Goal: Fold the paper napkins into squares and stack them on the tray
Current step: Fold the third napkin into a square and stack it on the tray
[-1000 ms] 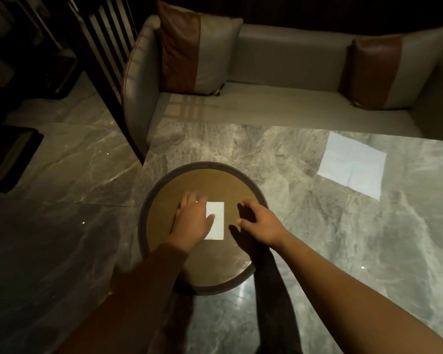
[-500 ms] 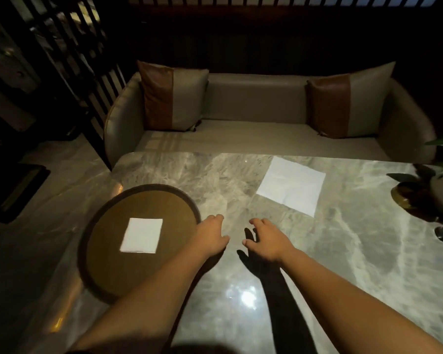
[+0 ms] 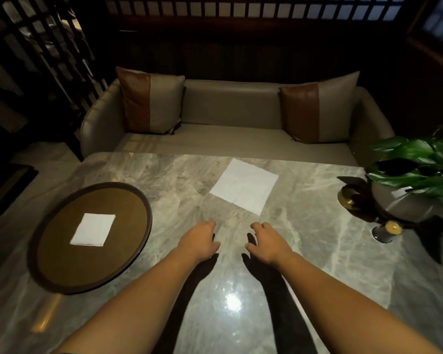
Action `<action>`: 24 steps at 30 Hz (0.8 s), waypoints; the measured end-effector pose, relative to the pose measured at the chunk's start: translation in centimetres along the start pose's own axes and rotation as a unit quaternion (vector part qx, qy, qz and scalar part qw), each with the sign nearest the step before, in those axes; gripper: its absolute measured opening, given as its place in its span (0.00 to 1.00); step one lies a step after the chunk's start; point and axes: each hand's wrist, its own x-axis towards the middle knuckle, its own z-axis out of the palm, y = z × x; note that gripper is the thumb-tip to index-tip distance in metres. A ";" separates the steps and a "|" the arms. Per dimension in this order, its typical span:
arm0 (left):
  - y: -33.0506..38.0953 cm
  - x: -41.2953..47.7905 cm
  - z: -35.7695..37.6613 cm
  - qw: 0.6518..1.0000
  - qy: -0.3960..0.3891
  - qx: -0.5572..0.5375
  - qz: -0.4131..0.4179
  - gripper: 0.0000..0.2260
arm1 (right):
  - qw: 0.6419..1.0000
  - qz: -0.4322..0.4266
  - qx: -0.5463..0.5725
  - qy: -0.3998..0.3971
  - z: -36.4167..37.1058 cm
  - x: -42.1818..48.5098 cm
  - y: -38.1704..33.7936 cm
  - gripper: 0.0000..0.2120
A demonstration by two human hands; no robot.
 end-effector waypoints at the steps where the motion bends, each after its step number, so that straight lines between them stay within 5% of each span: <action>1: 0.1 0.1 0.2 1.000 -0.002 0.003 0.004 0.22 | 1.000 0.004 0.006 0.003 -0.1 -0.3 0.2 0.31; 8: 1.6 1.0 1.8 0.999 -0.005 -0.009 0.039 0.24 | 1.000 0.002 0.020 0.003 -0.2 -1.3 2.4 0.32; 24: 13.1 6.2 8.1 1.000 0.012 0.006 -0.027 0.26 | 0.994 -0.090 -0.054 -0.023 -5.4 5.6 14.9 0.31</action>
